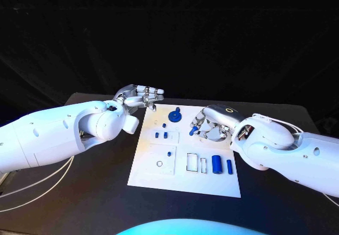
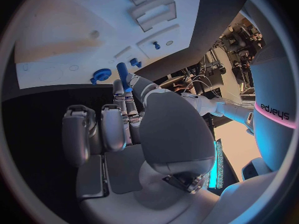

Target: Assemble the parts on the task board

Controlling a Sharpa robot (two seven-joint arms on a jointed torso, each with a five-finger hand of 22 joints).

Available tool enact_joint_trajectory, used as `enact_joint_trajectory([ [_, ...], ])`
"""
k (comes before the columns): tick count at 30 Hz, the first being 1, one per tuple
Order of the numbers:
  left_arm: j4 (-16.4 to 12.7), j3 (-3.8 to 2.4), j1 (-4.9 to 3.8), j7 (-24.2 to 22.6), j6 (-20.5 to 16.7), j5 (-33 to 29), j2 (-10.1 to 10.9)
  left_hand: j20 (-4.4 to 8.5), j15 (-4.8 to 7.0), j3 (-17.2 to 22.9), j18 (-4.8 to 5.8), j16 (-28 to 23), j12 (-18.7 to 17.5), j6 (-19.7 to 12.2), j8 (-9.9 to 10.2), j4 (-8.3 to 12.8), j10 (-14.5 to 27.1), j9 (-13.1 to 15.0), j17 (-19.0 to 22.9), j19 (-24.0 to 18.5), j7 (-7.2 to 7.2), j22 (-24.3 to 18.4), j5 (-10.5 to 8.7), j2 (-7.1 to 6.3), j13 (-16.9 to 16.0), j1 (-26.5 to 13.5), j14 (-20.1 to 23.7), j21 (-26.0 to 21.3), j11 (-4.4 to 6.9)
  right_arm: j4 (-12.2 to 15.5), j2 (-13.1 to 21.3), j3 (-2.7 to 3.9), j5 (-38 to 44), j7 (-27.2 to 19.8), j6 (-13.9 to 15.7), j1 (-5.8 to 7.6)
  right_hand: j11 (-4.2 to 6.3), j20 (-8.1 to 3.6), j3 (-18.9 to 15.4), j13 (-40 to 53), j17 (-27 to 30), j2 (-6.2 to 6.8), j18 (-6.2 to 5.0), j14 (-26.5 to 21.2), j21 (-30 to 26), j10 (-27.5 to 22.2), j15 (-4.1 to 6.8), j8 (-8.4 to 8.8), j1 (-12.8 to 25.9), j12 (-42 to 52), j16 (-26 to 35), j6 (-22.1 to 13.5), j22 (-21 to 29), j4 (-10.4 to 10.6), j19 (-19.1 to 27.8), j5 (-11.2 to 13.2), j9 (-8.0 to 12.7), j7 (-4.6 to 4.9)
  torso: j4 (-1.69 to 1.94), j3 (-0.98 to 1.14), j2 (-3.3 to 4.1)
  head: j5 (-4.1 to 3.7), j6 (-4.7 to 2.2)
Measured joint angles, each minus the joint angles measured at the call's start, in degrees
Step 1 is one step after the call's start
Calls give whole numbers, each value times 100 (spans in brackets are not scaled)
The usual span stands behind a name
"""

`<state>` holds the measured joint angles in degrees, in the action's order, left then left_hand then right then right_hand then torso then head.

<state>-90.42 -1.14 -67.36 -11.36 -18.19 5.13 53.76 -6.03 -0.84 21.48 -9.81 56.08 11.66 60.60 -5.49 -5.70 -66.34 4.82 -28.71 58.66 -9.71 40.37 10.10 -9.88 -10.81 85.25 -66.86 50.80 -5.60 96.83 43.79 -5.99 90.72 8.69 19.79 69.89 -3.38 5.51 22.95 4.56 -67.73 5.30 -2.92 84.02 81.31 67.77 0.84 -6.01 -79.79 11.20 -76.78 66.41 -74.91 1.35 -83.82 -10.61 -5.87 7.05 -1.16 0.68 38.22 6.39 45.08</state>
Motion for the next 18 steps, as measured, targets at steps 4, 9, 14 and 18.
enact_joint_trajectory([
  [4, 4, 2, 0, 2, 0, 0, -16, 0, 0, 0, 0, 0, 0, 0, 0, 0, 0, 0, 0, 0, 0, 0, 0, 0, 0, 0, 0, 0, 0, 178, -240, 0, -88, -38, 19, -81, 0, 0, 26, 0, 0, 1, -1, 0, 0, 0, 0, -17, 0, -11, 0, -1, 0, 8, 0, -25, -1, 1, -4, -1, 2, 55, 25],
  [9, 10, 4, 0, 3, 1, 0, -47, 0, 0, 0, 0, 0, 0, 0, 0, 0, 0, 0, 0, 0, 0, 0, 0, 0, 1, 0, 0, 0, 0, 258, -588, -23, -135, -103, 22, -222, -20, 0, 40, -3, 1, 1, -4, 0, 0, 20, 0, -17, 0, -13, 0, -2, 0, 7, 0, -25, -12, 1, -4, 0, 7, 111, 52],
  [14, 10, 5, 0, 5, 1, 0, -71, 0, 0, 0, 0, 0, 0, 0, 0, 0, 0, 0, 0, 0, 0, 1, 0, 0, 1, 0, 0, 0, 0, 121, -924, -65, -138, -168, 16, -388, -21, 0, 40, -5, 6, 1, -5, 0, 0, 20, 0, -17, 0, -14, 0, -6, 0, 7, 0, -60, -12, 5, -1, -6, 7, 151, 71],
  [18, 5, 5, 0, 7, 2, 0, -80, 0, 0, 0, 0, 0, 0, 0, 0, 0, 0, 0, 0, 0, 0, 1, 0, 0, 1, 0, 0, 0, 0, -72, -1103, -103, -122, -208, 5, -523, -21, 0, 40, -5, 6, 2, -5, 0, 0, 20, 0, -16, 0, -35, 0, -11, 1, 7, 0, -61, -12, 9, -3, -6, 8, 188, 96],
])
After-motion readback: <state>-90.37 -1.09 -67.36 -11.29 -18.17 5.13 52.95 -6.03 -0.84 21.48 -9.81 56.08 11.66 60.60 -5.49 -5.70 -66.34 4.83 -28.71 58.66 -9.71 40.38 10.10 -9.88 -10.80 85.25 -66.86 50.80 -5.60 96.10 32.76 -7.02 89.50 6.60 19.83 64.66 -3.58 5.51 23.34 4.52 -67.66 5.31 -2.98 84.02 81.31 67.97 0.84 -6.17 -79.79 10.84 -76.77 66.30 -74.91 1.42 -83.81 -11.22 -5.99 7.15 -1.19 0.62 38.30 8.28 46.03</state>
